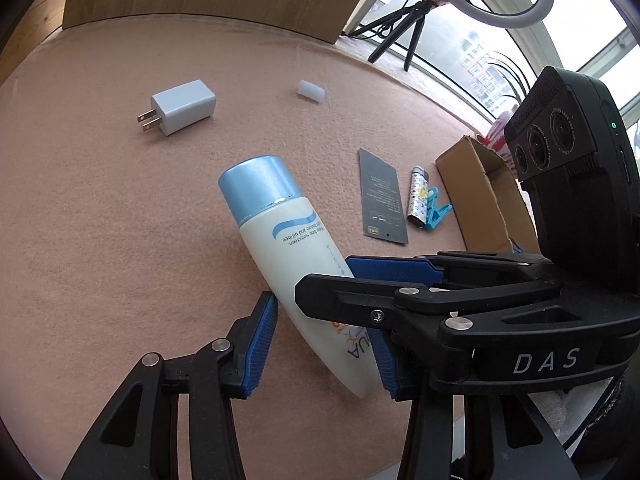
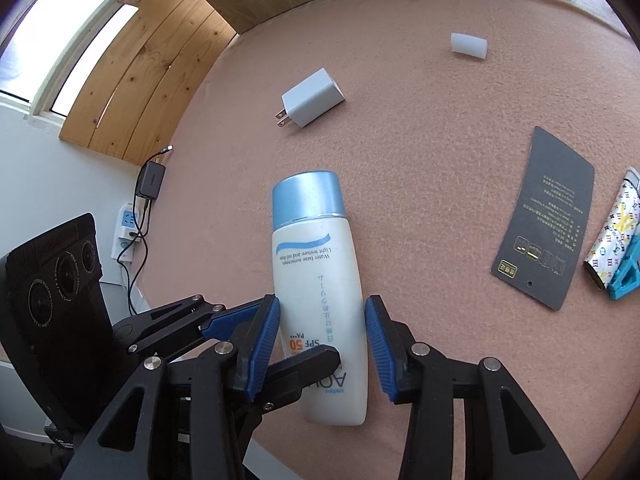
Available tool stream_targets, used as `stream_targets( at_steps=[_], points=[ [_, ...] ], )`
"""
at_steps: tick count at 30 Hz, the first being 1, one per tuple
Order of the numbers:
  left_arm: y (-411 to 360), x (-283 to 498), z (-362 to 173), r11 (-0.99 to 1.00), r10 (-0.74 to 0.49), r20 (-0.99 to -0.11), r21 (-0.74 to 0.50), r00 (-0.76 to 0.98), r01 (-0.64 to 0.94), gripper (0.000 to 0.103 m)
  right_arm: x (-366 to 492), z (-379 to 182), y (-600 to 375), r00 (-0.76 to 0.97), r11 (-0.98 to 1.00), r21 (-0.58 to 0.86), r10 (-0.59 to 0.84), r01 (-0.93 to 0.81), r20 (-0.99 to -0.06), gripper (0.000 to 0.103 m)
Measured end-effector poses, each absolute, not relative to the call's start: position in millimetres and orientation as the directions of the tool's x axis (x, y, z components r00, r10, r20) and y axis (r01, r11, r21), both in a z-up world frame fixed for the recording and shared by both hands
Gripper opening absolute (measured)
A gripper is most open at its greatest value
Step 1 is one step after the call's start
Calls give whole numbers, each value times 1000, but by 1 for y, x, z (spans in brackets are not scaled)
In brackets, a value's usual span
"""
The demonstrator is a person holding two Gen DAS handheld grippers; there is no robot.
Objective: Organize objects
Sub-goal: 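Carry the sunscreen bottle into the box and open the right gripper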
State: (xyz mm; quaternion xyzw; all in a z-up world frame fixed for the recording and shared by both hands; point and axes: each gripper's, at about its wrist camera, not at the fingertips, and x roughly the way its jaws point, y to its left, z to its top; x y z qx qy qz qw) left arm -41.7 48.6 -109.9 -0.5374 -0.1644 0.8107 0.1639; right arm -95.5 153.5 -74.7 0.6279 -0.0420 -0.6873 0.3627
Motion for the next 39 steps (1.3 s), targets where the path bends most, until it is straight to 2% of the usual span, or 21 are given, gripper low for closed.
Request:
stream_targets(
  at_steps=[20, 31, 39],
  points=[
    [206, -70, -44, -815, 564, -748, -436, -351, -382, 48, -101, 2, 308, -255, -839, 462, -532, 286, -808, 41],
    [297, -70, -44, -745, 614, -742, -434, -267, -507, 48, -95, 6, 393, -344, -885, 437, -466, 164, -815, 41],
    [331, -71, -43, -719, 626, -741, -429, -243, -546, 48, -95, 7, 432, -375, -894, 433, -441, 112, -815, 41]
  ],
)
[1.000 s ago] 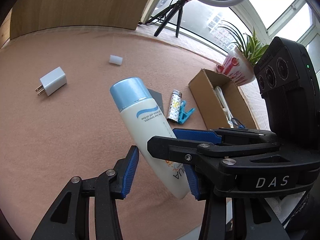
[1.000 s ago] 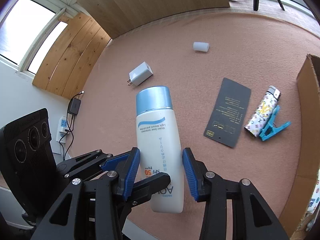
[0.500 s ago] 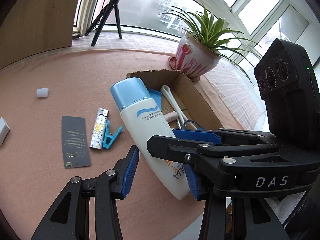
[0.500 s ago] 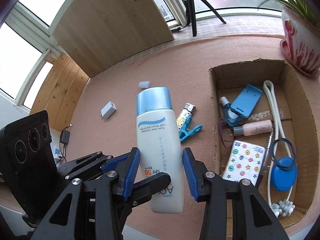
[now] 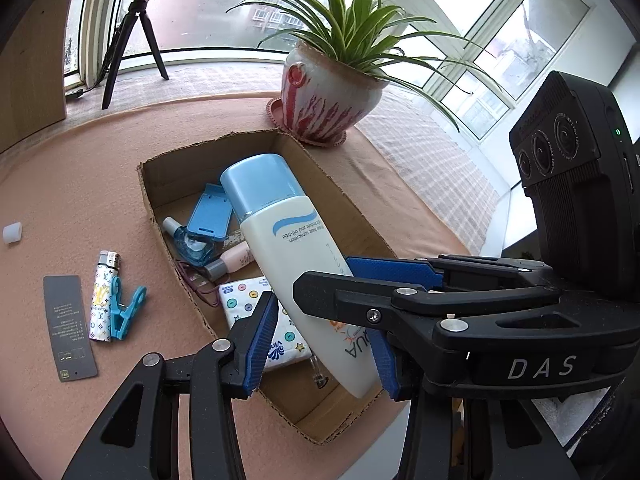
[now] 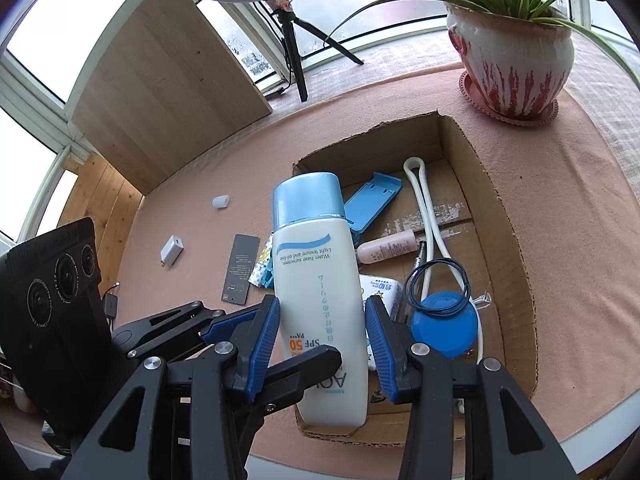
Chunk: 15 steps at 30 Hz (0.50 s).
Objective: Organize objects
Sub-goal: 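Carry the sunscreen bottle into the box and open the right gripper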
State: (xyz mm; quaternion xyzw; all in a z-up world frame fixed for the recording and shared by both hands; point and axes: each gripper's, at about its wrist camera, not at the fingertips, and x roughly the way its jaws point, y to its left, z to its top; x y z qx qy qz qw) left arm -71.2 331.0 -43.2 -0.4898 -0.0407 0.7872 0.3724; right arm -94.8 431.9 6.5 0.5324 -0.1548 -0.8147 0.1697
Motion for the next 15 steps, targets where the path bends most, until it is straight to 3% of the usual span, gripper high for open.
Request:
stream_targets(
  at_steps=[2, 4, 5, 6, 7, 15],
  points=[
    [337, -69, -41, -725, 611, -750, -402, -252, -560, 50, -94, 7, 437, -390, -901, 419, -426, 108, -816, 41],
    [339, -69, -42, -747, 576, -770, -360, -274, -559, 65, -93, 10, 441, -437, -928, 361, -364, 93, -823, 42],
    [338, -69, -42, -758, 564, -775, -349, -284, -551, 72, -94, 10, 443, -451, -943, 324, -322, 76, -833, 49],
    [335, -71, -44, -764, 558, -778, -347, -288, -544, 73, -94, 11, 446, -459, -951, 304, -297, 60, -837, 57],
    [332, -74, -45, -770, 554, -780, -349, -290, -534, 72, -95, 11, 449, -463, -949, 310, -298, 52, -835, 58],
    [298, -82, -45, -812, 528, -781, -351, -332, -465, 72, -100, 7, 452, -449, -930, 363, -345, 48, -824, 58]
  ],
)
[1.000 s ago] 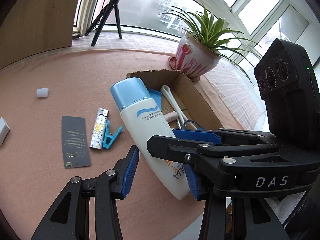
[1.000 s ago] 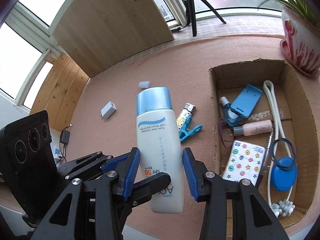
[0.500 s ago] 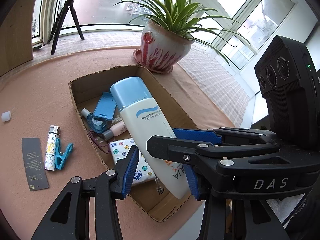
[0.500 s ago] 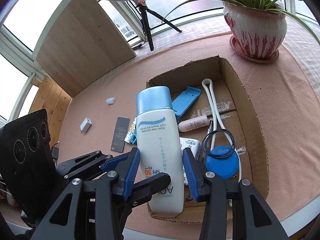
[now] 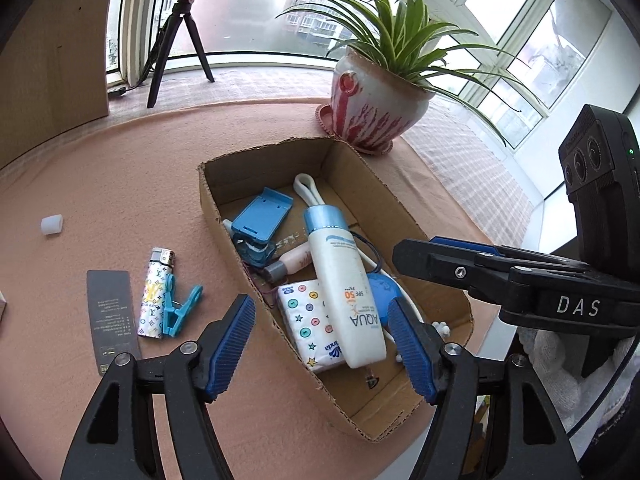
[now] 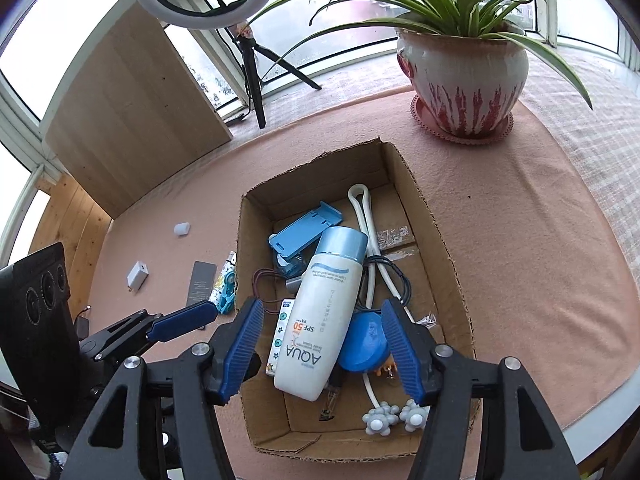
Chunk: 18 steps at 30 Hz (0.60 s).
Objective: Organize objects
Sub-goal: 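Carry the sunscreen bottle into the box and open the right gripper, then move the right gripper to the patterned lighter beside the black card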
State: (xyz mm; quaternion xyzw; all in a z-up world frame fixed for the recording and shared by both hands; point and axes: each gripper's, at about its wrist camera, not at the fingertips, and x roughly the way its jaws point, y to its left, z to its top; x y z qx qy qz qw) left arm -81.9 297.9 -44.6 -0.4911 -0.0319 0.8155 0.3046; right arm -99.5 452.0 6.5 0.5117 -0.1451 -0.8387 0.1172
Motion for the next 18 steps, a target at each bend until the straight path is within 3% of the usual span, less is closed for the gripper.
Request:
stream_targets(
  at_steps=[18],
  points=[
    [183, -68, 2, -920, 383, -769, -263, -511, -292, 72, -104, 19, 406, -432, -910, 396, -407, 121, -805, 58]
  ],
)
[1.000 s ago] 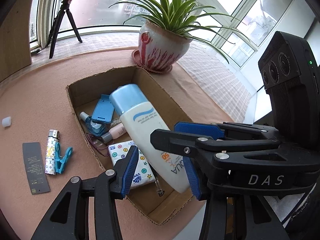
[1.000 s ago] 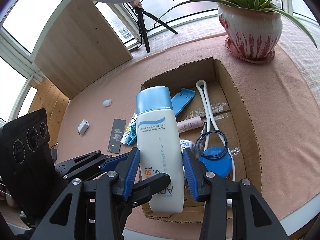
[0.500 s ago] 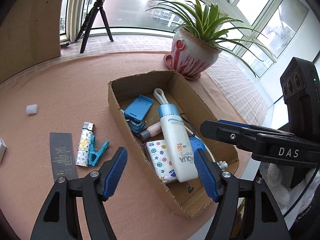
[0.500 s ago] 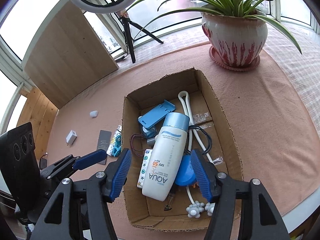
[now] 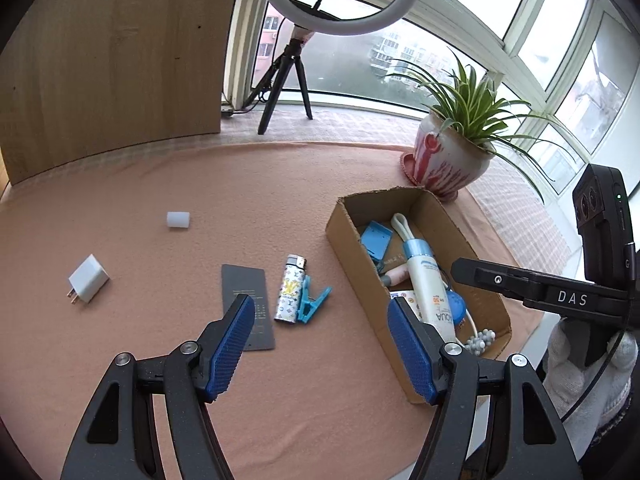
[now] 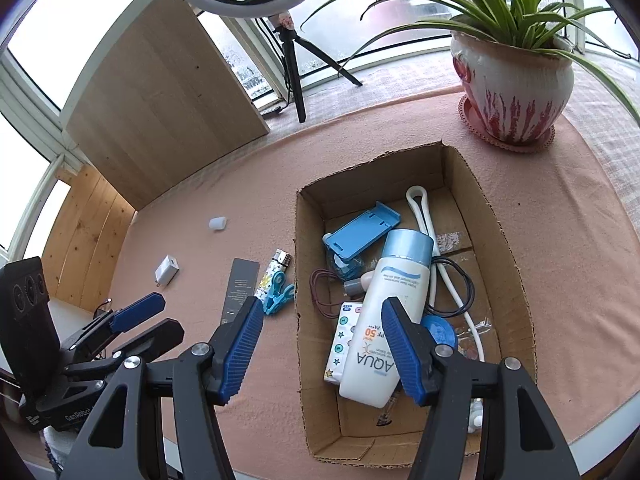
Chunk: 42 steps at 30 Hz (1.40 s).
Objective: Organize objects
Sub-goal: 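Move the right gripper to the patterned lighter beside the black card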
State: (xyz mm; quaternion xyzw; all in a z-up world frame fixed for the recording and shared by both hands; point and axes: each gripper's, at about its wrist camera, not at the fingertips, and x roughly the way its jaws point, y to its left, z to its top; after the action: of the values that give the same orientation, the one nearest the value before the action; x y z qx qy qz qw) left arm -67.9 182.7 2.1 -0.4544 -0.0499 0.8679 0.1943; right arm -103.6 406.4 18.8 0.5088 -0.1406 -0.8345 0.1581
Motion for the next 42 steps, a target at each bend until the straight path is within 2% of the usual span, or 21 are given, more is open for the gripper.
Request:
stream_targets(
  at_steps=[6, 13, 17, 28, 33, 42],
  points=[
    [127, -62, 25, -954, 292, -768, -195, -570, -226, 72, -104, 32, 378, -441, -907, 381, -421, 182, -792, 58],
    [65, -73, 59, -980, 166, -762, -60, -626, -187, 72, -105, 44, 346, -443, -896, 374, -443, 237, -780, 58],
    [46, -89, 61, -985, 86, -755, 32, -650, -167, 72, -108, 43, 331, -428, -888, 392, -460, 242, -778, 58],
    [55, -106, -39, -972, 226, -831, -160, -509, -171, 72, -138, -15, 289, -294, -891, 436, -454, 126, -841, 58],
    [53, -99, -60, -963, 264, -842, -203, -470, -178, 72, -152, -45, 270, -267, -929, 363, -370, 78, -890, 56],
    [30, -95, -62, -956, 292, -836, -237, -465, -175, 72, -180, -75, 251, -261, -980, 198, -197, 22, -945, 56]
  ],
)
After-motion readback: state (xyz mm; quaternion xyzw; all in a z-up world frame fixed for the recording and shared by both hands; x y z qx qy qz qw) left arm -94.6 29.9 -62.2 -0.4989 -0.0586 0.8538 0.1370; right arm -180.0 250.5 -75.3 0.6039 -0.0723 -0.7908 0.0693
